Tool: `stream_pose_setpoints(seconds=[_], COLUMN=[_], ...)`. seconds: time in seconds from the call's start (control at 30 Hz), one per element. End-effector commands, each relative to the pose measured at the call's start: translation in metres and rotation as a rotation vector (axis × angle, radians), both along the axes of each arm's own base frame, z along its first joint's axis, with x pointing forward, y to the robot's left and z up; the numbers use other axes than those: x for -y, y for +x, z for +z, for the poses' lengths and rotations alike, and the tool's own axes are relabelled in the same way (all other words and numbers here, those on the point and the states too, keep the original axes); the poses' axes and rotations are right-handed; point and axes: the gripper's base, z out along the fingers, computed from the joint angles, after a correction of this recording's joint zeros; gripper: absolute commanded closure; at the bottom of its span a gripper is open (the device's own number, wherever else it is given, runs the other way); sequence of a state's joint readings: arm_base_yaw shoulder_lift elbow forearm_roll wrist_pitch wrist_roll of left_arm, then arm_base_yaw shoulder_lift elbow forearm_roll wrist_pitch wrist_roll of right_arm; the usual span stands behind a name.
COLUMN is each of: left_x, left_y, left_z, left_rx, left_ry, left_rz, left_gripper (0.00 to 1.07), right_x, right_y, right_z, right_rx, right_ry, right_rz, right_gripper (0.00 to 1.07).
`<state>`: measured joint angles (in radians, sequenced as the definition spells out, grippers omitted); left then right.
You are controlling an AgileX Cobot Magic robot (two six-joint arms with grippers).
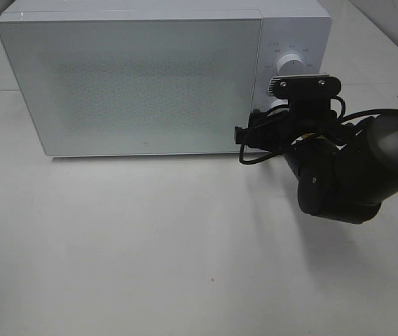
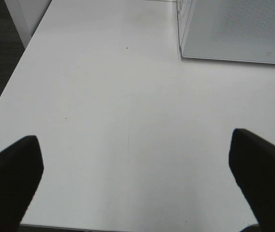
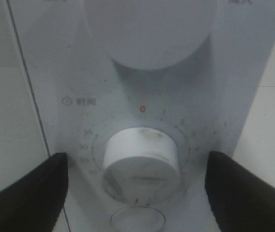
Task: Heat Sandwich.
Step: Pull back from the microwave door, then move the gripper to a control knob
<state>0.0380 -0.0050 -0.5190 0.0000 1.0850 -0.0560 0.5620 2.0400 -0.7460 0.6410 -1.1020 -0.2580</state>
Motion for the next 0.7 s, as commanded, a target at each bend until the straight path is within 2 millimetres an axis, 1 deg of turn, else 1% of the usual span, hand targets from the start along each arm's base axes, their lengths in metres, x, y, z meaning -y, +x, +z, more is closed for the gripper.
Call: stream_pose_setpoints(seconds=[0.03,0.3,0.43,0.47,0.5,0.57,0.6,0.63,0.7], left_x=[0.0009,0.0009,0.0009,0.0009,0.0009,0.0009,0.0009,0.0009,0.0009], left_y=[-0.0017,-0.0017,-0.0017,-0.0017,-0.0017,-0.0017,-0.0017,-0.0017,-0.0017], left_z=[0.0004,0.0004,0.0004,0.0004,0.0004,0.0004,0.0004,0.0004,0.0004], left_rx=[0.028,0.028,0.028,0.028,0.028,0.028,0.028,0.028,0.028], left_ry=[-0.009,-0.009,-0.009,-0.009,-0.009,-0.009,-0.009,-0.009,-0.009], left_rz=[-0.003,-0.003,-0.003,-0.003,-0.003,-0.003,-0.003,-0.003,-0.003], left_gripper=[0.07,0.07,0.07,0.07,0.07,0.07,0.07,0.07,0.07], right_x=[0.0001,0.0005,0.0026,0.0026,0.0032,0.0032,0.0032,0.0032,0.0032], right_y=[0.0036,0.0040,0.0044,0.0044,0.0044,0.0044,0.0044,0.0044,0.0044], right_z=[0.0045,0.0062,0.0080,0.0080,0.0082,0.0082,0.0082,0.0082,0.0082], right_rx=[0.033,0.052,0.072,0.072,0.075,0.075,0.075,0.075,0.075], right_ry=[0.012,-0.014,-0.021,-0.021,-0.028,-0.028,-0.028,-0.028,-0.028], right_rz=[-0.010,-0.008,-0.030,-0.030,-0.036,-0.036,-0.036,-0.036,-0.036], right_gripper=[0.32,0.34,0.47,0.47,0.54,0.64,0.76,0.76,0.86])
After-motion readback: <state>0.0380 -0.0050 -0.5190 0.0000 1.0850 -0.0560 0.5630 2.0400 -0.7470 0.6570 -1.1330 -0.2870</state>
